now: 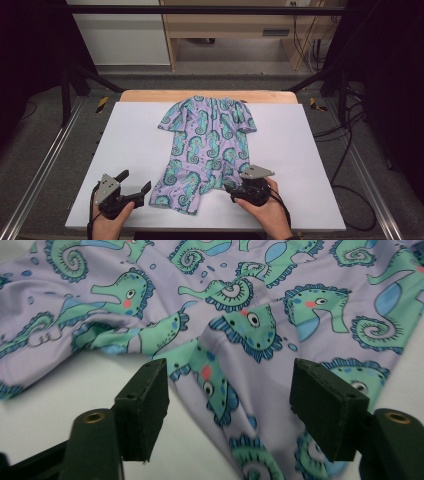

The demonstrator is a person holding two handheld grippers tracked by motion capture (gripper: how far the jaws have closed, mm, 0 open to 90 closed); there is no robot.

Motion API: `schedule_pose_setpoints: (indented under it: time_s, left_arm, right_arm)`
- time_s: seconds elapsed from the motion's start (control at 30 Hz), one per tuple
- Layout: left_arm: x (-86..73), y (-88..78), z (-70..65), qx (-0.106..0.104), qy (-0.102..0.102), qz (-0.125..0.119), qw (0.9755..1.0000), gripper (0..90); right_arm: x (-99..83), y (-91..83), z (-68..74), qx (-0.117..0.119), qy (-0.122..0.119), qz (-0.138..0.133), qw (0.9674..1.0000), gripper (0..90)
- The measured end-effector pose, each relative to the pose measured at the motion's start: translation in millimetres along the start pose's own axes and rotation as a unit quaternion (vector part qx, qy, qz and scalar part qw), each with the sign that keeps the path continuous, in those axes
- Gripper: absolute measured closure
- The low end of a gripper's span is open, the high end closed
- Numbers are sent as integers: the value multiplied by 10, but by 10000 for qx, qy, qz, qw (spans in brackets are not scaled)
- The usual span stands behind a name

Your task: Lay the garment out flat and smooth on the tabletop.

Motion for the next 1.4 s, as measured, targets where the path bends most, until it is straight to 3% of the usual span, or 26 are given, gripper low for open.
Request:
schedule_pose_setpoints:
  time_s: [0.07, 0.1, 0.13, 0.17, 0.2, 0.27, 0.37, 0.4, 0.47, 0.5, 0.67, 0.8, 0.87, 0.9, 0.97, 1.0, 1.2, 1.3, 1.33, 1.4]
  left_arm:
    - [-1, -2, 1, 8, 4, 2, 10000, 84]
    - [0, -2, 2, 11, 10, 0, 10000, 84]
    - [0, 0, 1, 8, 9, 0, 10000, 84]
    - [-2, -3, 5, 31, 23, 15, 10000, 85]
    - [-3, -2, 6, 35, 25, 20, 10000, 85]
    - [-2, -4, 5, 41, 35, 19, 10000, 87]
    - [-3, -5, 12, 51, 43, 27, 10000, 88]
    - [-6, -3, 19, 64, 39, 38, 10000, 89]
    - [-6, -3, 20, 68, 41, 39, 10000, 89]
    - [-6, -2, 18, 64, 46, 42, 10000, 90]
    - [-10, -4, 12, 64, 38, 45, 10000, 90]
    - [-15, -8, 9, 74, 45, 53, 9999, 90]
    - [-19, -11, 11, 83, 41, 54, 9999, 90]
    - [-20, -13, 11, 85, 40, 55, 9999, 90]
    - [-17, -15, 13, 80, 39, 43, 10000, 89]
    - [-16, -15, 14, 82, 32, 38, 10000, 84]
    - [-7, -17, 11, 44, 25, 1, 10000, 65]
    - [-4, -18, 2, 1, 37, -13, 10000, 58]
    - [-5, -17, 2, 3, 38, -5, 10000, 58]
    - [-8, -16, 3, -12, 25, 6, 10000, 58]
  right_arm:
    - [52, 73, -5, 11, 40, -56, 10000, 315]
    - [93, 134, -12, -22, 66, -74, 9999, 401]
    - [93, 134, -12, -22, 66, -74, 9999, 401]
    - [111, 168, -5, -12, 41, -68, 10000, 608]
    - [111, 168, -5, -12, 41, -68, 10000, 608]
    - [103, 172, -10, -23, 25, 11, 10000, 756]
    - [85, 69, -9, -17, 32, -74, 10000, 848]
    - [47, -51, -21, -44, 46, -119, 9999, 857]
    - [25, -102, -26, -53, 79, -136, 9999, 859]
    - [-62, -257, -46, -78, 136, -174, 9997, 859]
    - [-261, -493, -107, -139, 302, -184, 9993, 847]
    - [-448, -586, -219, -268, 523, -114, 9982, 806]
    - [-473, -610, -278, -279, 644, -169, 9974, 669]
    - [-473, -610, -278, -279, 644, -169, 9974, 669]
    - [-421, -620, -290, -314, 620, -225, 9973, 563]
    - [-341, -615, -295, -317, 613, -312, 9971, 484]
    - [-95, -492, -262, -150, 532, -390, 9977, 424]
    - [102, -235, -249, 87, 476, -244, 9985, 405]
    - [102, -235, -249, 87, 476, -244, 9985, 405]
    - [183, -27, -255, 237, 456, -91, 9986, 416]
Point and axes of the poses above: each handheld gripper's, and its own axes: y roughly forward along the jaws, x roughly out of its top, z roughly to its left, the point moved 7 cm from there along y, roughly forward along the jaws, and after that the axes turned 5 degrees about -y, right-handed, at the moved point
